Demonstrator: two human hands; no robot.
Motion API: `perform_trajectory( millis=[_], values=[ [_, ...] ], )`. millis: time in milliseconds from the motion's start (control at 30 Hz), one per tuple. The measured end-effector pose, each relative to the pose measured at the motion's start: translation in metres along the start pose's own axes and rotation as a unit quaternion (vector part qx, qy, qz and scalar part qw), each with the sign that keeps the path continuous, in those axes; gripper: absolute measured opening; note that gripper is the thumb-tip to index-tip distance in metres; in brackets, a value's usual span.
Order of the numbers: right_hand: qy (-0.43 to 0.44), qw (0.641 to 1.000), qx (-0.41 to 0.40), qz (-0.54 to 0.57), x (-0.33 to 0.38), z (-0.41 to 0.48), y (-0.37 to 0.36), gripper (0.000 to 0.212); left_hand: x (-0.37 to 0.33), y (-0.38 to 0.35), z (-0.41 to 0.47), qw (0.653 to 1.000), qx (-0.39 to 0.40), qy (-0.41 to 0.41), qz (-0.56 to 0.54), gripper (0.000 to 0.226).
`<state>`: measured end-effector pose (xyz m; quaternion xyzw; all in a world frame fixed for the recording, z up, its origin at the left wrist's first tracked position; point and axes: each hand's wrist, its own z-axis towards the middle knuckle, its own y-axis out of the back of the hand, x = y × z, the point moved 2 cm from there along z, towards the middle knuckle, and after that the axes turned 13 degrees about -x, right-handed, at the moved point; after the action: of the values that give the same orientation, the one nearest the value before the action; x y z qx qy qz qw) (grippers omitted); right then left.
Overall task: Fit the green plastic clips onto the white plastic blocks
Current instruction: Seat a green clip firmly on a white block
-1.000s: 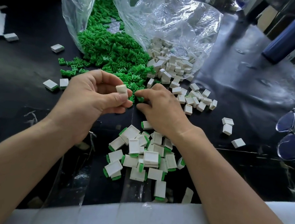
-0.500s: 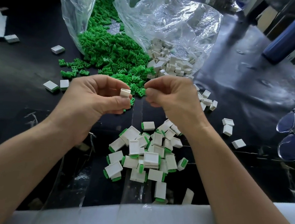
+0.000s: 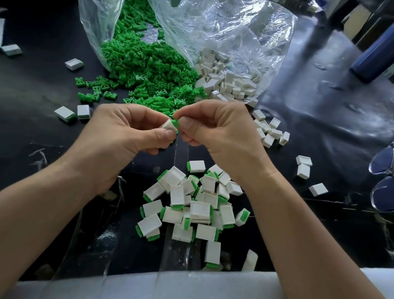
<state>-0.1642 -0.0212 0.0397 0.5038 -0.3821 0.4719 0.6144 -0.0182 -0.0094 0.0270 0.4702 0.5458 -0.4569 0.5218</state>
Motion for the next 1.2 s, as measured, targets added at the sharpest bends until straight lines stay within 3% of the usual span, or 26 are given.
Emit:
perform_trajectory(
  millis=[367, 533, 933, 1200],
  values=[
    [-0.024, 0.995, 0.032, -0.092, -0.001, -0.001, -0.002, 0.021, -0.002, 0.001, 0.000, 1.000, -0.016, -0.009, 0.014, 0.017],
    [0.013, 0.986, 0.065, -0.150, 0.001, -0.002, -0.002, 0.020, -0.002, 0.001, -0.002, 1.000, 0.004, 0.002, 0.022, 0.016],
    [0.126, 0.944, 0.134, -0.273, 0.007, -0.005, -0.002, 0.015, -0.005, 0.002, -0.007, 0.987, 0.058, -0.085, 0.122, 0.020],
    [0.151, 0.920, 0.169, -0.319, 0.010, -0.006, -0.001, 0.019, -0.002, 0.004, -0.006, 0.978, 0.074, -0.104, 0.167, 0.003]
  ],
)
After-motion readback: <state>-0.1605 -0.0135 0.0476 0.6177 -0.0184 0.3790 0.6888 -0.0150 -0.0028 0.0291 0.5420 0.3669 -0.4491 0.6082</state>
